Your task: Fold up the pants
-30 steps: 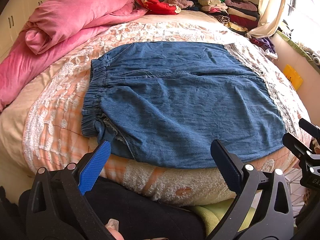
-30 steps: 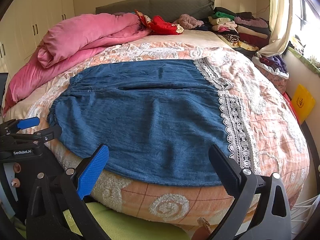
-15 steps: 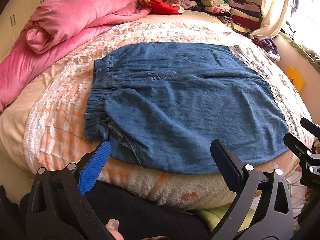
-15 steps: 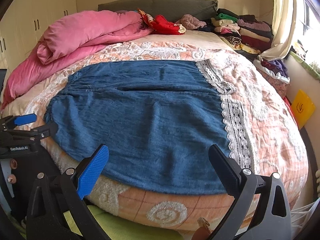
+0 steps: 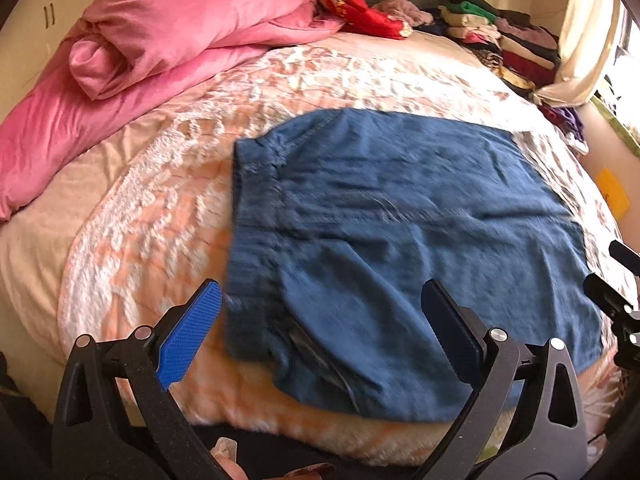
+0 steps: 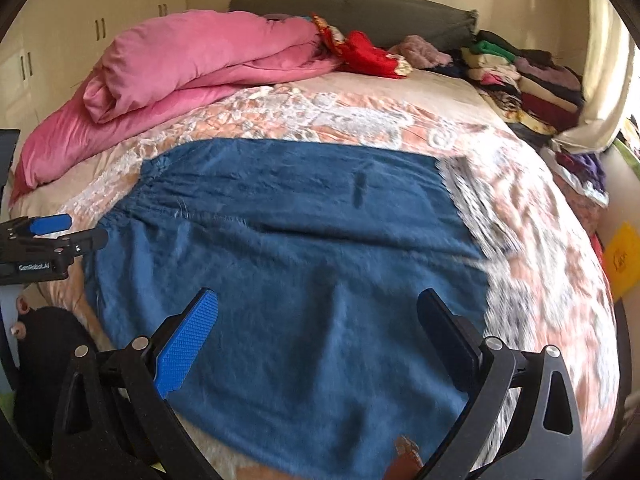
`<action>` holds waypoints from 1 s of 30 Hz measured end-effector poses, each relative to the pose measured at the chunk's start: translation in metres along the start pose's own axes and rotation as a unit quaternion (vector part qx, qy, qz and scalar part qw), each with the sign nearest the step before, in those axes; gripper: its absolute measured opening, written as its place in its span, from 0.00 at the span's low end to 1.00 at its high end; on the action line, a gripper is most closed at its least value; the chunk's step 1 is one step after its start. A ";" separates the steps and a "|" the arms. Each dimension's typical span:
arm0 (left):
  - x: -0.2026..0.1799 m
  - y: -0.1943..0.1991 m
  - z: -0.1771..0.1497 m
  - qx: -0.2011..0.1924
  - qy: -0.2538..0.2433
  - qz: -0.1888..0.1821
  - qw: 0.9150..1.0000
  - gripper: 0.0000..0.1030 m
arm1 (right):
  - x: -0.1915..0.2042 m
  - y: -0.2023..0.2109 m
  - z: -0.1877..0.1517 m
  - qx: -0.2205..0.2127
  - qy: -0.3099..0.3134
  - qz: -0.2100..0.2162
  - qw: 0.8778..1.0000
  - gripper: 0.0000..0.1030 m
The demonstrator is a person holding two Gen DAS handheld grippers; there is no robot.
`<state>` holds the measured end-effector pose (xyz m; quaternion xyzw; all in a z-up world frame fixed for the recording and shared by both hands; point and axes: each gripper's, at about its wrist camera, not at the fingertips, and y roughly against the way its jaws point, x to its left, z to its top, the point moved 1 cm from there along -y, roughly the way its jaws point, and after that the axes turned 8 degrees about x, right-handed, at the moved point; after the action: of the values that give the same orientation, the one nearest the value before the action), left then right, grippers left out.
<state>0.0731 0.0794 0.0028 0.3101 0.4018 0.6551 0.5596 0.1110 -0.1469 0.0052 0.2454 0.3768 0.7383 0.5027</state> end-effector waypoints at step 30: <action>0.077 -0.116 0.124 0.038 -0.005 -0.005 0.999 0.81 | 0.060 -0.187 0.199 0.064 0.211 0.051 0.974 0.96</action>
<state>0.2218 0.1828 -0.0418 0.3327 0.4254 0.6345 0.5530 0.3401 0.0099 -0.0274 0.1350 0.5080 0.7722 0.3569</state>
